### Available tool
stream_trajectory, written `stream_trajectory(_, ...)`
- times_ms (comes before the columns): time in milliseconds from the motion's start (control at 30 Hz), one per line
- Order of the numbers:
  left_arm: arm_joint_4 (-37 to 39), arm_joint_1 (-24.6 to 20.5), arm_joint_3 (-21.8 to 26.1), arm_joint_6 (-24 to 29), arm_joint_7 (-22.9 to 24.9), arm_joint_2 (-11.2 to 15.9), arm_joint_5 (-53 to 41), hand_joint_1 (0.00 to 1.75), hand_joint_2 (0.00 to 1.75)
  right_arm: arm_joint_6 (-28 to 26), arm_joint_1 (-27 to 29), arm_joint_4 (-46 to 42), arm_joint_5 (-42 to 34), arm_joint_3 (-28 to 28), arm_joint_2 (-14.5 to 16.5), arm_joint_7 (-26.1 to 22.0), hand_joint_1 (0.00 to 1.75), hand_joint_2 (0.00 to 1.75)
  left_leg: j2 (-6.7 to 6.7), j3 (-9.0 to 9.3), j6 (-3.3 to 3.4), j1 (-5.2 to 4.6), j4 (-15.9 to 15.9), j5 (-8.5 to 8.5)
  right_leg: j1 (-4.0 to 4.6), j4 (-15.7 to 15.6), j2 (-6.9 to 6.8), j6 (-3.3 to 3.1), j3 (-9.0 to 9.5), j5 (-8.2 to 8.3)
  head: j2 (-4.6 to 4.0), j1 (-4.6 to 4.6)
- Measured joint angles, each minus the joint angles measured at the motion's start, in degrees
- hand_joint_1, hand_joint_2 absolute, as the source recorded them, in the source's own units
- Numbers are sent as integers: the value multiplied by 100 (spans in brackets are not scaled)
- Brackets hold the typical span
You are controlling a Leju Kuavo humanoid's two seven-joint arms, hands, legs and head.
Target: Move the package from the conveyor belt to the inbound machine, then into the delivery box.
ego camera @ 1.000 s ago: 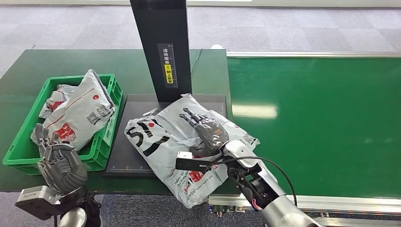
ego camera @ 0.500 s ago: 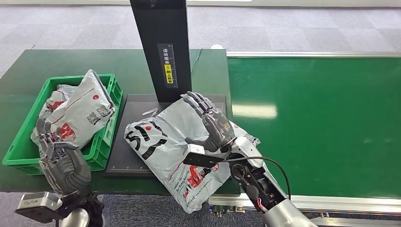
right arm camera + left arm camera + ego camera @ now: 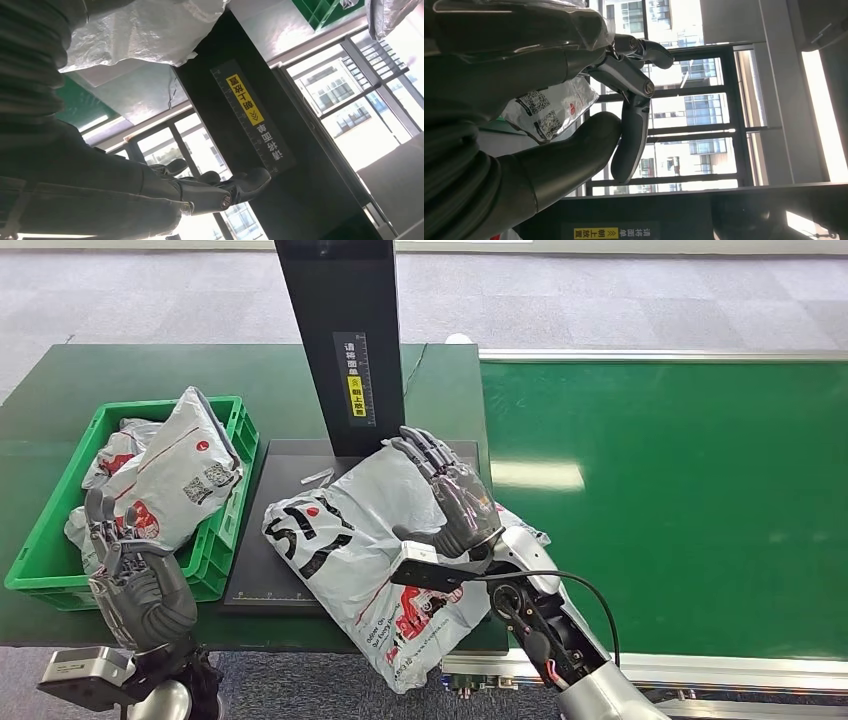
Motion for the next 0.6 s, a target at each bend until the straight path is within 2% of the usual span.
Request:
stream_trajectory(500,11,-8,-24,-39,52,9,-54,0,175,33,27,-26,-60,-10,-1,-39,0,175,1,3,0,0,1,0,0,-1,1,0,-5,0,0,-1)
stream_trajectory(567,299,-171,-156,-353,493,49,-520,0,175,284,135,-173,-550,-146,-4,-302,0,175,-21,7,3,-5,3,2,-4,-4,-21,4,-7,-4,0,-2)
stream_trajectory(600,641,-328,-313,-575,947,84,-1079,0,175,459,236,-336,-1112,-294,-7,-479,0,175,-41,6,6,-8,3,4,-7,-5,-42,7,0,-8,0,-2)
